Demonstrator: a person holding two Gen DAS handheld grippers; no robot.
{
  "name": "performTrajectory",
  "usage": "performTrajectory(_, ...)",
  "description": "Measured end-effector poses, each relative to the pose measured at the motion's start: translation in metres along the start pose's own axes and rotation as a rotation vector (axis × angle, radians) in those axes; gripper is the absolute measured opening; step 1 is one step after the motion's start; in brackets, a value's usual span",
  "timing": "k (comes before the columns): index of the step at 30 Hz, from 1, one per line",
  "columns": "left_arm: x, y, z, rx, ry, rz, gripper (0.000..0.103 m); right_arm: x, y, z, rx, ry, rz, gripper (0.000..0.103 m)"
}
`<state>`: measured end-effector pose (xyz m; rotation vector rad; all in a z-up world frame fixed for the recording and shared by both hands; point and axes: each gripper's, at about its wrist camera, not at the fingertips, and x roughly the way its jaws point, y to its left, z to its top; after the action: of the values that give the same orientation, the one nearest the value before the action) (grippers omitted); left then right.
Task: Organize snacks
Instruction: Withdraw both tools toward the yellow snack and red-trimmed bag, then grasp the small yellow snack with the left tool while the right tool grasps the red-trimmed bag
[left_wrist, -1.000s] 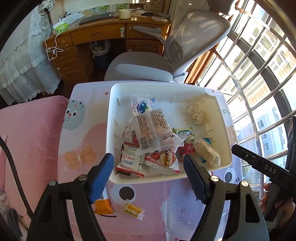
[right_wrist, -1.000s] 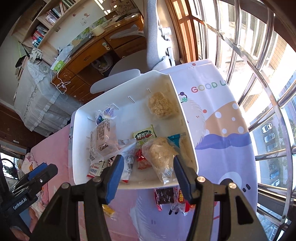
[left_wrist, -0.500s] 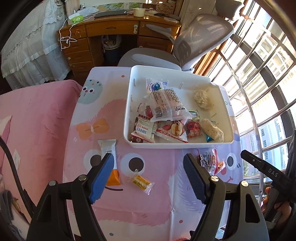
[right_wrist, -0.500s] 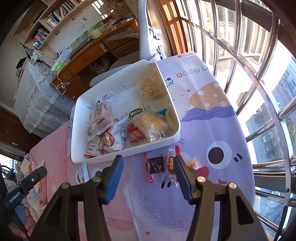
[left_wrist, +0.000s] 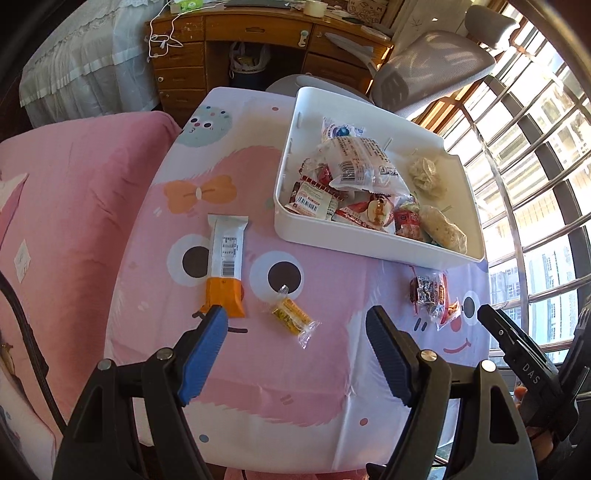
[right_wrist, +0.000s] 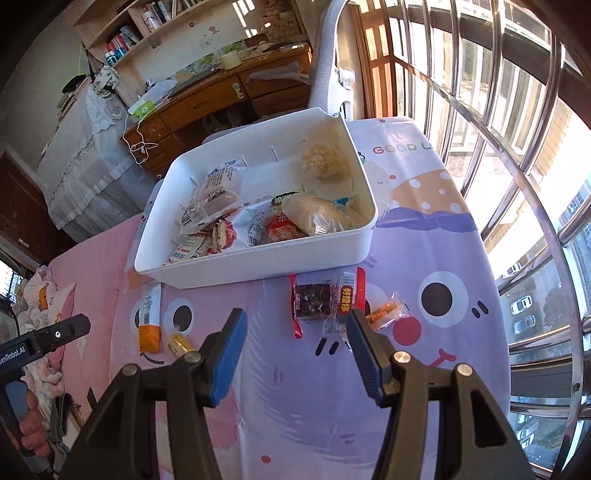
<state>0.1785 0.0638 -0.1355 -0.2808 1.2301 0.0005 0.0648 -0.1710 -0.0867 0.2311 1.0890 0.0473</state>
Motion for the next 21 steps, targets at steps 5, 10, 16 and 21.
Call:
performTrajectory(5, 0.02, 0.01, -0.013, -0.067, 0.017, -0.011, 0.076, 0.011, 0.007, -0.013, -0.053, -0.057, -0.006, 0.057)
performTrajectory(10, 0.049, 0.019, -0.023, -0.136, 0.048, 0.003, 0.076, 0.033, 0.006, -0.022, -0.072, -0.092, -0.022, 0.057)
performTrajectory(16, 0.089, 0.027, -0.03, -0.21, 0.105, 0.024, 0.077, 0.061, 0.003, -0.032, -0.101, -0.096, -0.081, 0.057)
performTrajectory(21, 0.116, 0.029, -0.034, -0.256, 0.142, 0.051, 0.077, 0.078, 0.012, -0.036, -0.229, -0.119, -0.134, 0.057)
